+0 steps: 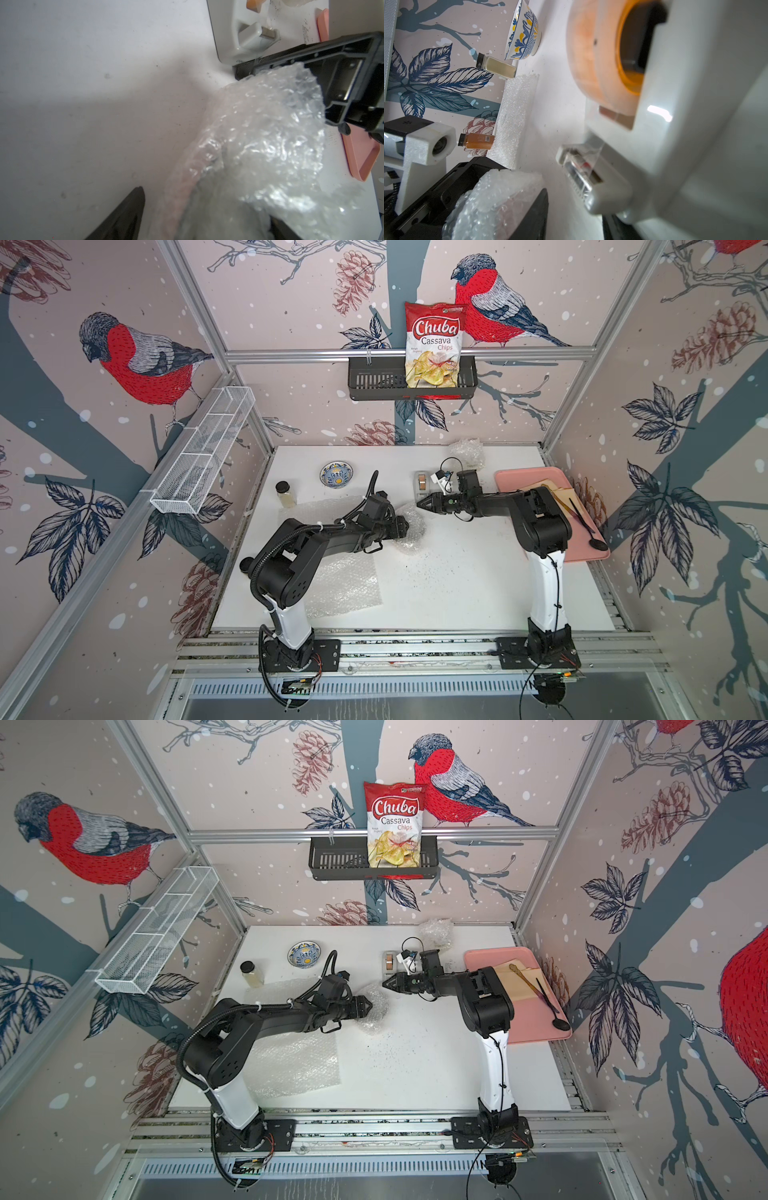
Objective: Wrap bowls in bubble wrap
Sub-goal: Stick the tape on the bubble wrap.
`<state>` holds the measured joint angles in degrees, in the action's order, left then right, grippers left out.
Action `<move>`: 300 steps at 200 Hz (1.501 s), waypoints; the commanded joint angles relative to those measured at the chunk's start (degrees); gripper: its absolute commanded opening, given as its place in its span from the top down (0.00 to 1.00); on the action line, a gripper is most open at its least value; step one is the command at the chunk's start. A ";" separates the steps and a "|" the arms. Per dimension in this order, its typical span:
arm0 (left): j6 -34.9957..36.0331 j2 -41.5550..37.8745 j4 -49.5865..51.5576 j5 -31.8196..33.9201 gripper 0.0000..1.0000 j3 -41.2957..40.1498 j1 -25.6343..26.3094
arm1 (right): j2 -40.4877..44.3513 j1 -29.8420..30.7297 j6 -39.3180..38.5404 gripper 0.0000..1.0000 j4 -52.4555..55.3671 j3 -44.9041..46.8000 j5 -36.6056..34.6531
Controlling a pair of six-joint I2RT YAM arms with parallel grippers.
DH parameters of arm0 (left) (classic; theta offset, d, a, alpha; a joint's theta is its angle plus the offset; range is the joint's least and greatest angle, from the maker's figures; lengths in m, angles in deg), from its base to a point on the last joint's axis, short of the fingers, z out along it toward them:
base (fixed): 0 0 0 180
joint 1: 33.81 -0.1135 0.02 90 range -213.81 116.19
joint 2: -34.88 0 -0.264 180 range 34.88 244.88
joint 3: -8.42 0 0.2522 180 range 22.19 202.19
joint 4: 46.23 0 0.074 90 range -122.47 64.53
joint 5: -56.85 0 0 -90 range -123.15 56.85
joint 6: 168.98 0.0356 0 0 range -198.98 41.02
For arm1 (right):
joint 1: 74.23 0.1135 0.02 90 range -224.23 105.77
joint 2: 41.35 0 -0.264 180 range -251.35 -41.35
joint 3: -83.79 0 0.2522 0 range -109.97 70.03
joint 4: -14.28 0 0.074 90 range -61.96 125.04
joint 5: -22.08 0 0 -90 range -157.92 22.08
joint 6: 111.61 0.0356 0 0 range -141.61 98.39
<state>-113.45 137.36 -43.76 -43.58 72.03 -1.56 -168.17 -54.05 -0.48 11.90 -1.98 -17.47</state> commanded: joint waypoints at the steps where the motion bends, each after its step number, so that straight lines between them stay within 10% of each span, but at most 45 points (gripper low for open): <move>1: -0.41 0.34 5.91 0.72 0.23 -0.62 0.03 | 0.79 -0.77 -0.11 0.57 1.05 1.07 -3.17; 300: -0.47 -0.21 5.85 0.72 0.23 -0.82 0.00 | -5.53 -0.42 1.95 0.53 2.52 -6.08 -3.09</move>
<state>-113.48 136.99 -44.17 -43.58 71.40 -1.56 -172.55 -54.49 2.40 15.44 -7.40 -9.12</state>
